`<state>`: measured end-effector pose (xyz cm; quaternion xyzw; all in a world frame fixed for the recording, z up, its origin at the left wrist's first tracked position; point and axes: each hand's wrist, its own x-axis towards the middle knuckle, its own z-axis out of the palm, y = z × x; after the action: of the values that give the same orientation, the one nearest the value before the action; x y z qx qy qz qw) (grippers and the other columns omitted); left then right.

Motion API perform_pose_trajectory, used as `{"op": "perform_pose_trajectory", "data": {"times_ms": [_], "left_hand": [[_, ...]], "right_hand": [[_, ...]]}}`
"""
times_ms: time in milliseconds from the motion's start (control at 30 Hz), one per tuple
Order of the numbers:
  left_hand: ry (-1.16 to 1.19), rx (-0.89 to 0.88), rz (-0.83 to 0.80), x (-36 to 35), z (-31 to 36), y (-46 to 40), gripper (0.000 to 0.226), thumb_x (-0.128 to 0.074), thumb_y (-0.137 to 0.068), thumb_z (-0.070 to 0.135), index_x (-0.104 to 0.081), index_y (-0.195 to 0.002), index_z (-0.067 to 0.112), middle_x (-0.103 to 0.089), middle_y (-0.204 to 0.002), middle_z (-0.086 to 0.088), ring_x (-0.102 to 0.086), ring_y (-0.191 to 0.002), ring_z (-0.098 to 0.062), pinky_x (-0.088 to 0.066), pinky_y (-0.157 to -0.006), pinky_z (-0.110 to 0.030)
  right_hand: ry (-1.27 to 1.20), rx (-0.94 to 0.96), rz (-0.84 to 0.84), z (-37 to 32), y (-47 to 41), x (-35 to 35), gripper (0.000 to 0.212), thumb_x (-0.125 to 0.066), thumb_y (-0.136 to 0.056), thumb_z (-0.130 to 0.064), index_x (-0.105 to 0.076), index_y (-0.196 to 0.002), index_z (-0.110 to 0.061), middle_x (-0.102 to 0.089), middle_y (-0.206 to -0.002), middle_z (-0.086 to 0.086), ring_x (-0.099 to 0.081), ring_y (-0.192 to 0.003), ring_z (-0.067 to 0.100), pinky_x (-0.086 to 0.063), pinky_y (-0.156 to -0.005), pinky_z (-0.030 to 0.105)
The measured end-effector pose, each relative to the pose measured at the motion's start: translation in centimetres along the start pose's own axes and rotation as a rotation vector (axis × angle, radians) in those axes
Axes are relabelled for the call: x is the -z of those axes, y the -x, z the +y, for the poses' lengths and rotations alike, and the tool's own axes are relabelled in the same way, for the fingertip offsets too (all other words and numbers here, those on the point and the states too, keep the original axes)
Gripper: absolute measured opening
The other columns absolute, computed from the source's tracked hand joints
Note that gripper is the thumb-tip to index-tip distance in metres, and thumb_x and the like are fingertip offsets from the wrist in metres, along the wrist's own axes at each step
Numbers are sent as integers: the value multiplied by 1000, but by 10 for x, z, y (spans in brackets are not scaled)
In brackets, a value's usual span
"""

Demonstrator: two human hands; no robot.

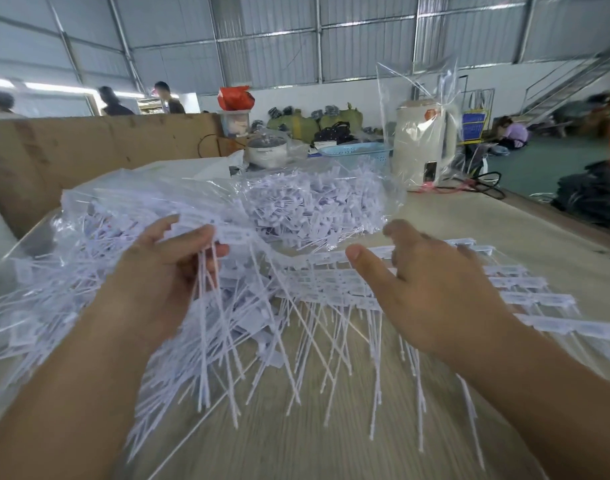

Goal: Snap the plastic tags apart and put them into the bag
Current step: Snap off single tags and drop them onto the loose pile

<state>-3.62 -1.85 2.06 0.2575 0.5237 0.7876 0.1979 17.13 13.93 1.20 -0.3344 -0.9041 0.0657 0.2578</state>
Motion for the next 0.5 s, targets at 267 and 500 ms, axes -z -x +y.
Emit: {"op": "perform_pose_trajectory", "data": {"times_ms": [267, 500], "left_hand": [[124, 136, -296, -30, -3, 28, 18, -64, -70, 12, -65, -83, 24, -65, -65, -12, -54, -43, -14, -46, -42, -21], [48, 145, -507, -42, -11, 36, 26, -76, -60, 7, -73, -84, 17, -65, -65, -15, -58, -44, -20, -51, -43, -29]], "right_hand": [[-333, 449, 37, -9, 12, -6, 70, -38, -92, -62, -23, -151, -27, -27, -144, -21, -12, -128, -14, -3, -102, -1], [-450, 546, 35, -12, 10, -9, 51, -45, -95, -42, -44, -141, -21, -53, -132, -8, -45, -122, 8, -33, -104, 23]]}}
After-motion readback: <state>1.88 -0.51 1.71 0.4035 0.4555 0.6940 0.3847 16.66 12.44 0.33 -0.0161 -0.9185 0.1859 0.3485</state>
